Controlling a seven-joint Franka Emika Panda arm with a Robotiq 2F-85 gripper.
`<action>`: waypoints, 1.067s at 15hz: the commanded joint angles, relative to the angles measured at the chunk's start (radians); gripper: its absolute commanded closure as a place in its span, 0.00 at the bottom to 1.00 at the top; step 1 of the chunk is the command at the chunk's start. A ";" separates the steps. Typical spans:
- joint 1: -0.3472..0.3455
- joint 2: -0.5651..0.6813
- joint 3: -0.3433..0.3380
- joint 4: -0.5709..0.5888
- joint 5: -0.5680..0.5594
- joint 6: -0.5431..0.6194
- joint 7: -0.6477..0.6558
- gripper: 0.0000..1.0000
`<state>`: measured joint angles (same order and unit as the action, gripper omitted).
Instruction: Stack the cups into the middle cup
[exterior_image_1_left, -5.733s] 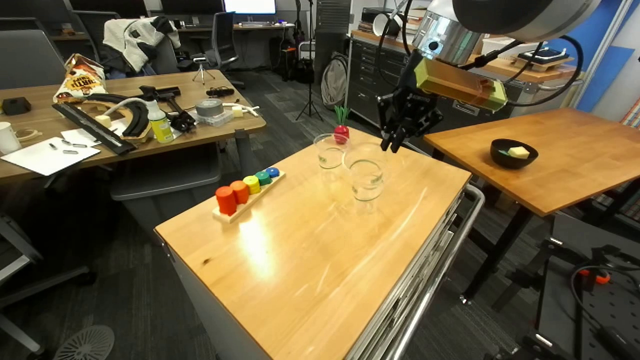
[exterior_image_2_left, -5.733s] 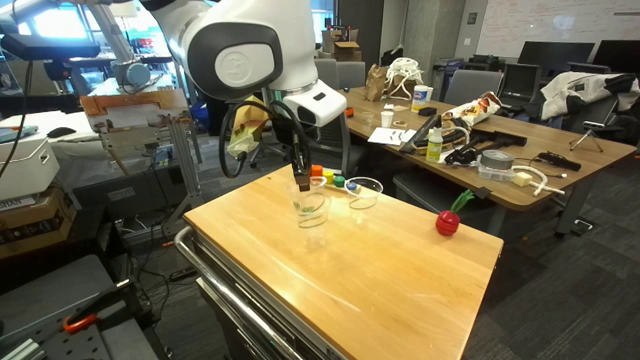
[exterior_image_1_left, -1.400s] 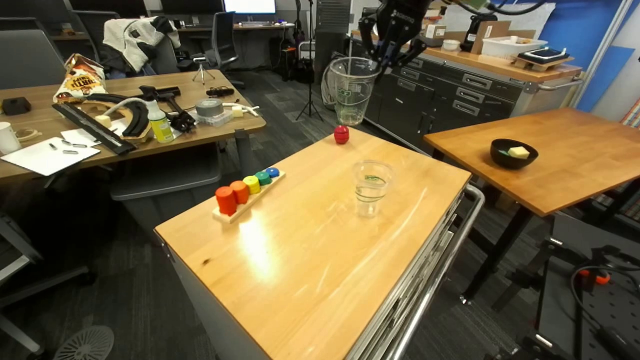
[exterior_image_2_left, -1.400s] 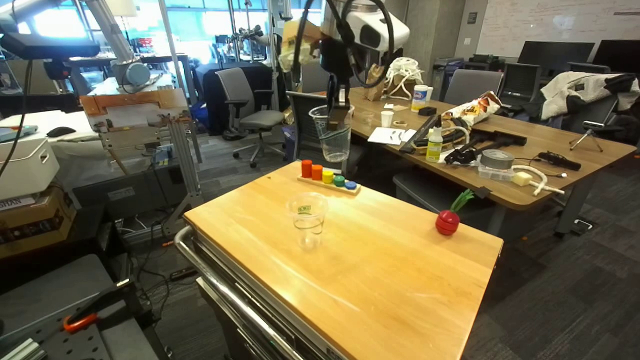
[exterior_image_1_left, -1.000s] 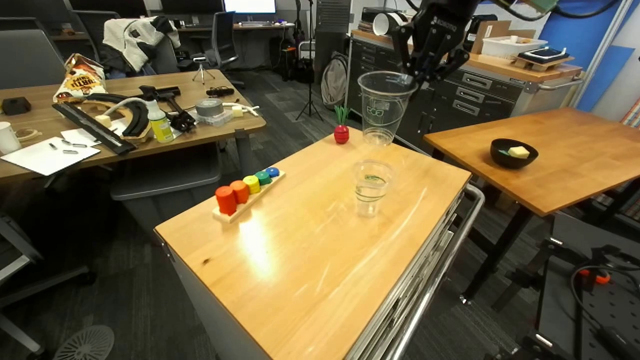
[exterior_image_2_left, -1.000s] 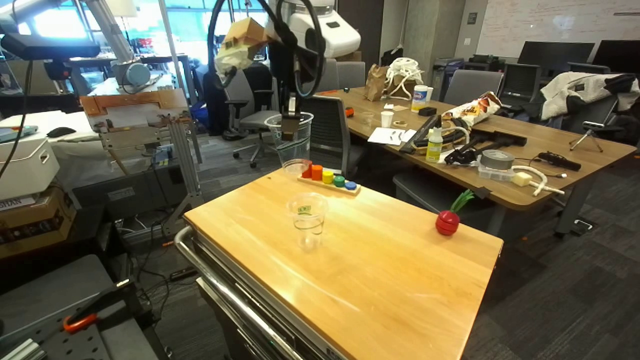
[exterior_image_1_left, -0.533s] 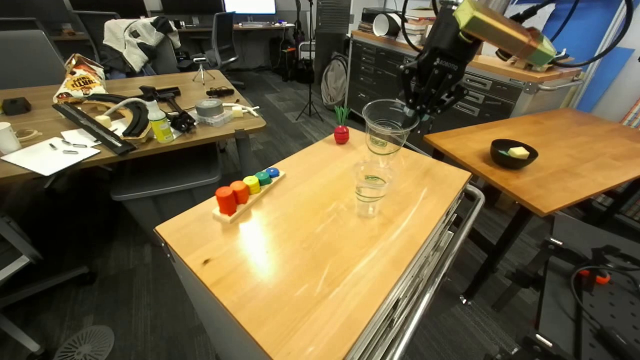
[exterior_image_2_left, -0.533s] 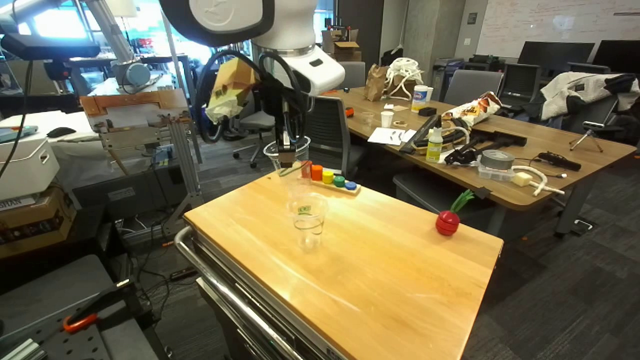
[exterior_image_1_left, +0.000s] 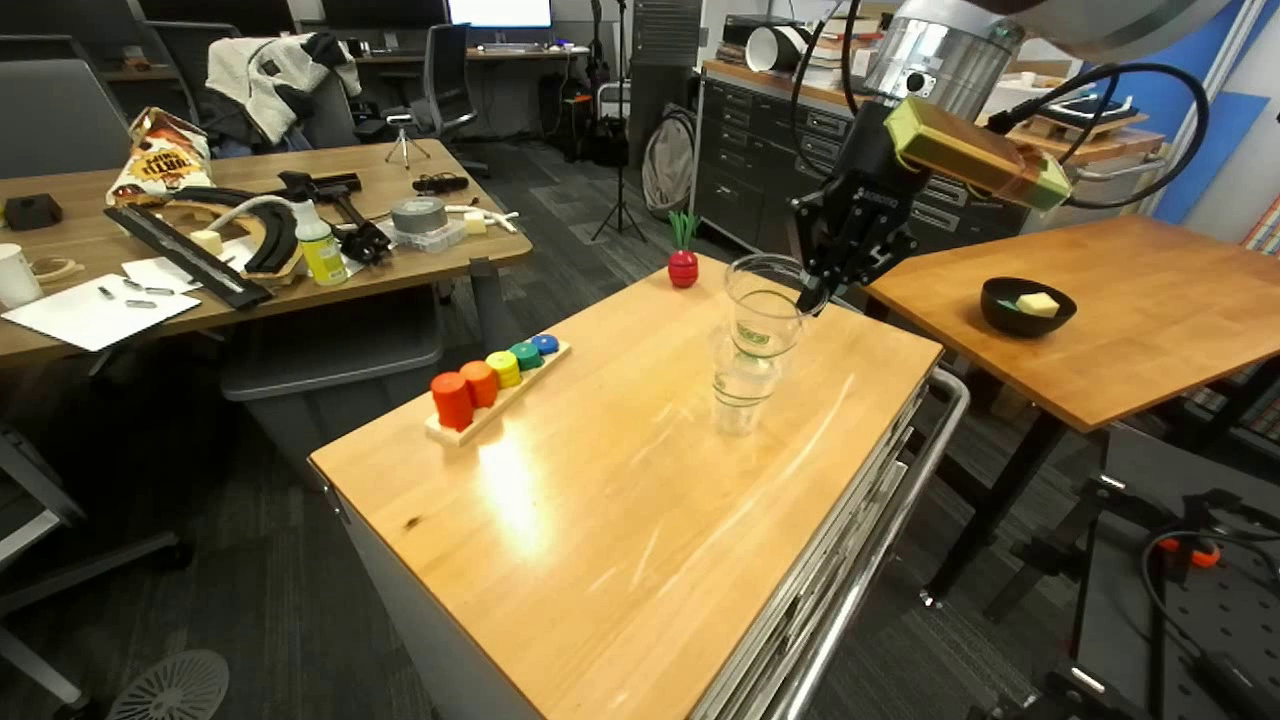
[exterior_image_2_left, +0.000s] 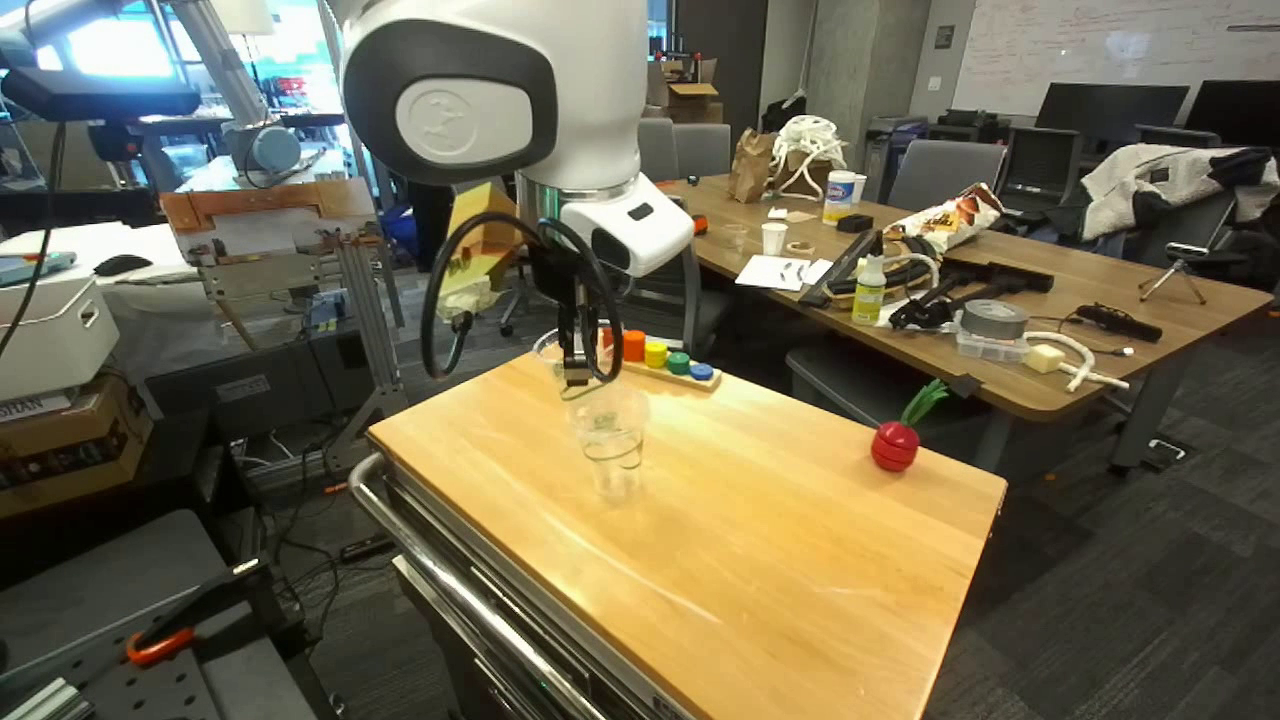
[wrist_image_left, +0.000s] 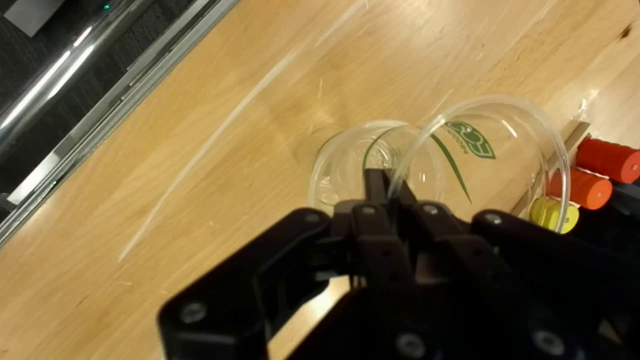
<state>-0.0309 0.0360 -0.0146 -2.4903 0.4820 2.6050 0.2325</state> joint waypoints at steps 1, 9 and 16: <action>0.001 0.033 0.004 0.008 0.056 0.048 -0.061 0.70; -0.014 0.026 -0.025 0.035 -0.070 -0.005 0.009 0.16; 0.004 -0.225 -0.008 0.078 -0.294 -0.408 -0.068 0.00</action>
<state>-0.0373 -0.0489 -0.0326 -2.4245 0.2521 2.3592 0.2024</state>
